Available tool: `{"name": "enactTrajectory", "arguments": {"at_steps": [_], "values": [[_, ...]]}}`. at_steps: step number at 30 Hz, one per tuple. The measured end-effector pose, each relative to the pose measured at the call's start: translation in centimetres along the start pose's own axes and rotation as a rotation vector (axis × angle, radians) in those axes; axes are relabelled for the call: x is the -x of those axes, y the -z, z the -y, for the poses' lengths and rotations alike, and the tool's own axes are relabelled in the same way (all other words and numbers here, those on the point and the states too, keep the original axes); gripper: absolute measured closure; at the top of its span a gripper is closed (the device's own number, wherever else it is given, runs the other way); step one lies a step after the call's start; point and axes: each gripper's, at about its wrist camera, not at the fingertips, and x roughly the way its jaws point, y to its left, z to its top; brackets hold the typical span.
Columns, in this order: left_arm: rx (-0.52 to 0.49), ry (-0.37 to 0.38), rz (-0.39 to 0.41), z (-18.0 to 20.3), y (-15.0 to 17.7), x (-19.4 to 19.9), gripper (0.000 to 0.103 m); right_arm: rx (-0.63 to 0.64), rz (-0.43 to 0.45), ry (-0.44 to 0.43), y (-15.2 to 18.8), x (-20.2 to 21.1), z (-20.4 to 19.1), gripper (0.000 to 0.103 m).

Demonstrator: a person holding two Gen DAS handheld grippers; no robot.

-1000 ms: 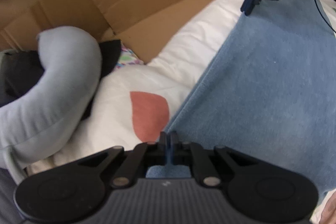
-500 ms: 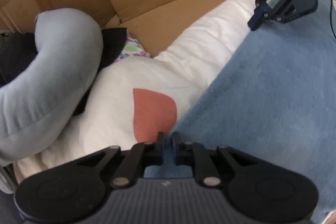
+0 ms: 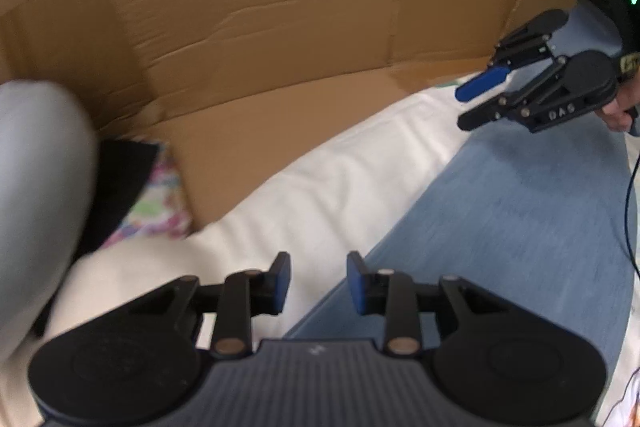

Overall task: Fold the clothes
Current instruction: 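Open both tools and lift them off the folded jeans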

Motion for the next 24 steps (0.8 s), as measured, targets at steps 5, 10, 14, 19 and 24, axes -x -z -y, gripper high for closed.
{"name": "enactTrajectory", "arguments": {"at_steps": [5,10,14,19,24], "values": [[-0.032,0.037,0.005,1.4,-1.7,-1.8,0.07,-0.061,0.033,0.029,1.3,1.5,1.9,0.063],[-0.02,0.059,0.03,1.6,-2.7,-2.5,0.069,-0.081,0.018,0.07,2.4,2.0,3.4,0.063],[-0.019,0.076,0.043,2.3,-3.2,-2.6,0.069,-0.114,0.017,0.096,3.5,3.2,4.3,0.063],[-0.033,0.063,0.063,3.9,-3.5,-2.3,0.067,-0.142,0.011,0.137,5.6,5.4,5.1,0.063],[-0.063,0.091,0.067,5.7,-4.3,-2.2,0.063,-0.18,0.021,0.19,8.9,9.6,6.3,0.06]]}}
